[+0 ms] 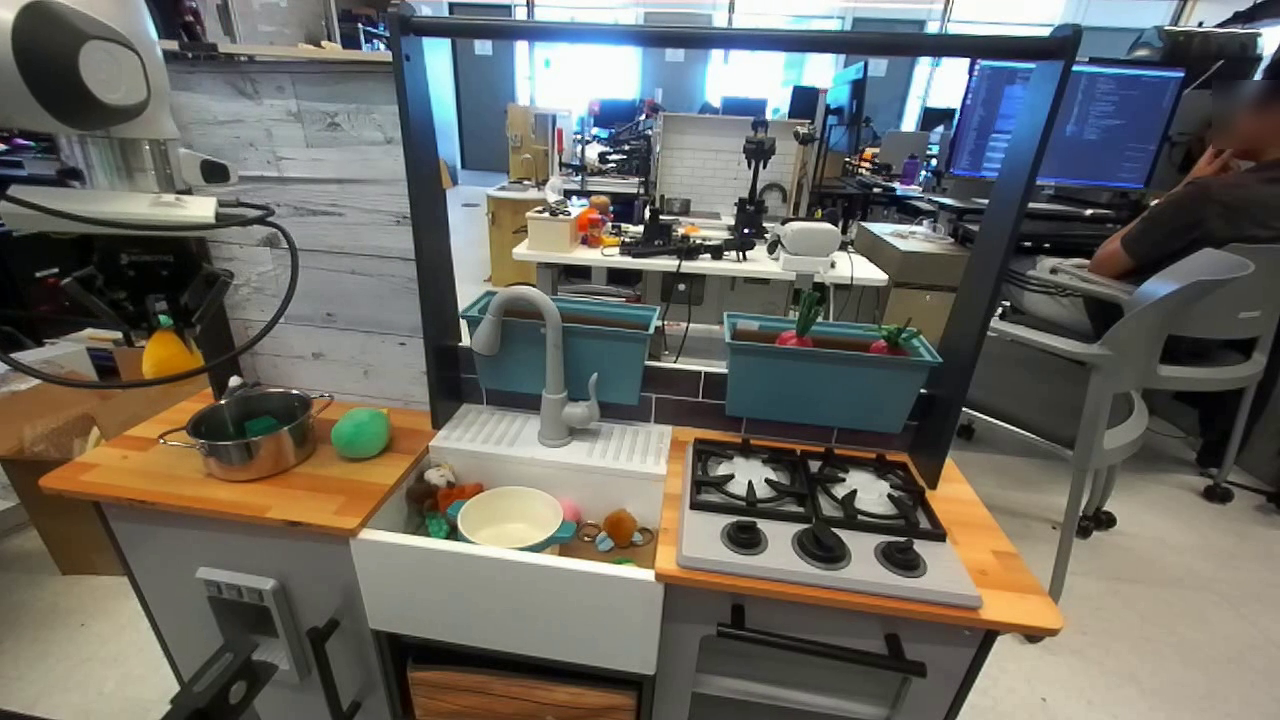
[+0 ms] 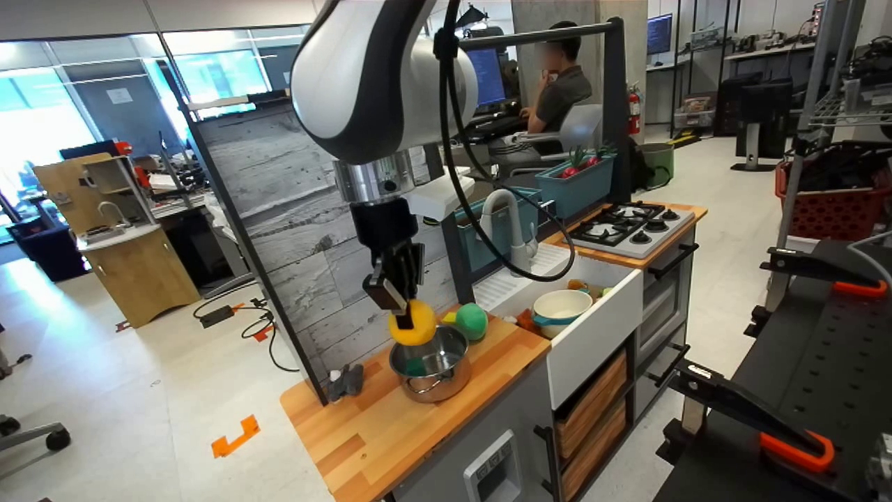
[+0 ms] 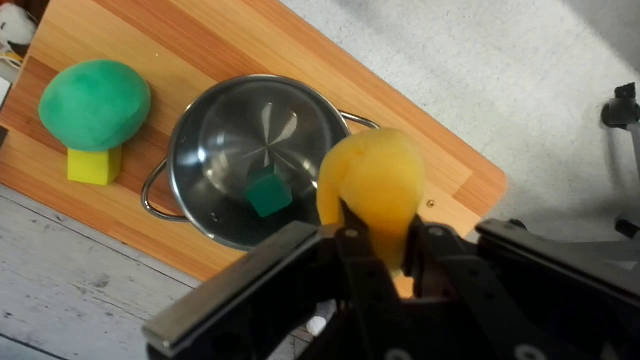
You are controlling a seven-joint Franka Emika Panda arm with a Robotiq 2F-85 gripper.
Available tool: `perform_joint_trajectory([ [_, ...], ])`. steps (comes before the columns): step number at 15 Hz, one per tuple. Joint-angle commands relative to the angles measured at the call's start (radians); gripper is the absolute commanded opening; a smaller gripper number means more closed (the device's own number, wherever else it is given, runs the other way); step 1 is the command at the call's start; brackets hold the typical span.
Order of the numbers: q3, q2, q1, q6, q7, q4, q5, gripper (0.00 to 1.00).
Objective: Move the yellow object to the left
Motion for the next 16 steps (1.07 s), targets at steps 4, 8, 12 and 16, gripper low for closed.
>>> perform_joint_trajectory([
  [4, -0.004, 0.061, 0.051, 0.005, 0.009, 0.071, -0.09, 0.05],
  [8, -0.007, 0.079, 0.101, 0.032, 0.02, 0.087, -0.139, 0.05],
  [12, 0.0, 0.098, 0.124, 0.031, 0.01, 0.113, -0.155, 0.05],
  [16, 0.0, 0.111, 0.113, 0.019, -0.013, 0.127, -0.153, 0.05],
])
